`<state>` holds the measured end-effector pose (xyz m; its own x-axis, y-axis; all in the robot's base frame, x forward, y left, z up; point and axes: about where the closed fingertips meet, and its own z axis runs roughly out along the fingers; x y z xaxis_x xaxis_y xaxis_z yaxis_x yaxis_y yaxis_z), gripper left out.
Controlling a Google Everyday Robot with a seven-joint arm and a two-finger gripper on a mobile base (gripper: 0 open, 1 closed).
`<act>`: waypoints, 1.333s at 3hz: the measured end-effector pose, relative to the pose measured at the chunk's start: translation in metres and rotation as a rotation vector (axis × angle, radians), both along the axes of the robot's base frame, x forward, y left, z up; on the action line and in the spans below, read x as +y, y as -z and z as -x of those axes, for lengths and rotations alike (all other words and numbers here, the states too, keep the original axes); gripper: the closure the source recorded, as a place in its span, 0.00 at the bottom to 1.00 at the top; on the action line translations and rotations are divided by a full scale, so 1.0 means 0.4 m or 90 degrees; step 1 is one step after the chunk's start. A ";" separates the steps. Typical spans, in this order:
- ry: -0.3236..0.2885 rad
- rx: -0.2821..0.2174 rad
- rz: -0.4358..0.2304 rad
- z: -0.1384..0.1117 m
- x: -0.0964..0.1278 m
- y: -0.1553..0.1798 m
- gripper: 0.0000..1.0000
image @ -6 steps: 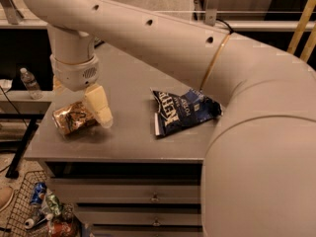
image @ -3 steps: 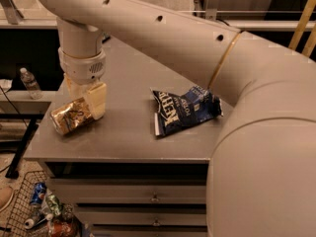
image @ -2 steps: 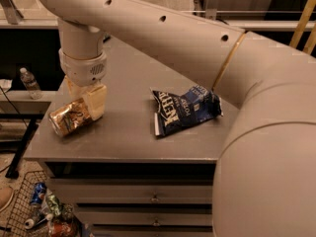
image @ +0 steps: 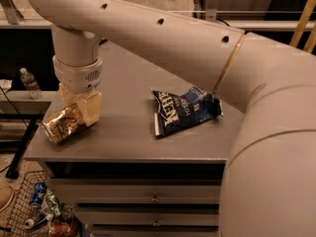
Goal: Place orange can upright
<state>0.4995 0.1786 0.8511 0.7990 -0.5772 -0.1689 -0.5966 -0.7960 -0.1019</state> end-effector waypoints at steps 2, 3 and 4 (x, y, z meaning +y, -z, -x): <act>-0.008 0.008 -0.061 -0.031 0.014 -0.045 1.00; -0.025 0.012 -0.181 -0.112 0.031 -0.148 1.00; -0.017 -0.009 -0.274 -0.162 0.030 -0.209 1.00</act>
Offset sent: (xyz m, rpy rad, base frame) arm 0.0374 0.0116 0.0633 0.2907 0.0467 0.0427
